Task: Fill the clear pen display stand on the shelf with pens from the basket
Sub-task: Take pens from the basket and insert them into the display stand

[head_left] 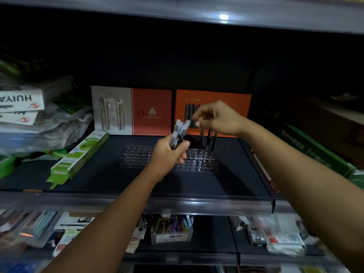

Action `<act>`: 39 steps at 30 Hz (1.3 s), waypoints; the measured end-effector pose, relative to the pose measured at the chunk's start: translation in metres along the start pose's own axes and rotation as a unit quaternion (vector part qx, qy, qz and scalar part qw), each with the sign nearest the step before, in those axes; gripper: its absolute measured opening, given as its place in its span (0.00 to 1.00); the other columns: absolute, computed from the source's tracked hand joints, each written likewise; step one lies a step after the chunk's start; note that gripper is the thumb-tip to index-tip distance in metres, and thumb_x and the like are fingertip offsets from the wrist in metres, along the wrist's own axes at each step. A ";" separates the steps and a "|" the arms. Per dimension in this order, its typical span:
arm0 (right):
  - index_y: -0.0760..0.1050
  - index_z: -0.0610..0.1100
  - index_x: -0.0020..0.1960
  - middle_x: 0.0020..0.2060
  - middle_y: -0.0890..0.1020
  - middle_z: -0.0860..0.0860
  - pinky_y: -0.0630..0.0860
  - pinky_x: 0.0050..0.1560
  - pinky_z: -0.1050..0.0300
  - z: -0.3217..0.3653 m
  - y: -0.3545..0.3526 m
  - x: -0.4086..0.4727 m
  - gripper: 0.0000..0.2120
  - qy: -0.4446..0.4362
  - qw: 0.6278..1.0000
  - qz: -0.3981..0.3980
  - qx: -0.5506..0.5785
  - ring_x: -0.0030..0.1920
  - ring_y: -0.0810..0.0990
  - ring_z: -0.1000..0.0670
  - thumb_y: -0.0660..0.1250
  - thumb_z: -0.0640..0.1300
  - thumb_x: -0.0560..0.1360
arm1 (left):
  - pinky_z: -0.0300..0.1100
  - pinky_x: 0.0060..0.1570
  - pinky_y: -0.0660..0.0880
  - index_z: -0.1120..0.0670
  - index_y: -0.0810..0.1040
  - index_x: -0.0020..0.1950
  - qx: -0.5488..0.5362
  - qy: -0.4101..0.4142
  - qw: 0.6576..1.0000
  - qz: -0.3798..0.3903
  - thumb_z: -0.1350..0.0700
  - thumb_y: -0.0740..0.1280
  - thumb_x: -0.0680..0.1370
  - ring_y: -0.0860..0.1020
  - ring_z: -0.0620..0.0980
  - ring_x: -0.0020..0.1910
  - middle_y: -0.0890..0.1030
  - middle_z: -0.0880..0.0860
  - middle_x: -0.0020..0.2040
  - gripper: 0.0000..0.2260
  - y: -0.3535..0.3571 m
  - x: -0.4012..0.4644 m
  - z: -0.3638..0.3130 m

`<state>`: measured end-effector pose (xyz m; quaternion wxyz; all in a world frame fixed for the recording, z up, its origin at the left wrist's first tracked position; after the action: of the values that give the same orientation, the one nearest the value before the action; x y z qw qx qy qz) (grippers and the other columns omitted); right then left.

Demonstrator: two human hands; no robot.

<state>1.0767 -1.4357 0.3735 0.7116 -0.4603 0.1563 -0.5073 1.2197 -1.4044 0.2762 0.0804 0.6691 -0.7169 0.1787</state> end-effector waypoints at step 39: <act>0.79 0.39 0.52 0.45 0.80 0.47 0.74 0.45 0.57 0.017 -0.020 0.021 0.07 -0.030 0.973 -0.071 -0.220 0.46 0.78 0.49 0.64 0.39 0.78 | 0.34 0.27 0.72 0.53 0.74 0.41 0.049 -0.023 0.999 -0.005 0.58 0.66 0.78 0.73 0.45 0.24 0.76 0.53 0.29 0.06 -0.032 -0.001 0.001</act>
<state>1.0857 -1.4465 0.4038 0.5596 -0.6303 0.2096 -0.4956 1.2516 -1.4048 0.2798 0.0324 0.6800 -0.7053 0.1978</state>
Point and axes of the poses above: each hand's wrist, its own x-axis towards the middle knuckle, its own y-axis out of the palm, z = x × y, the point moved 6 cm from there along x, towards the middle knuckle
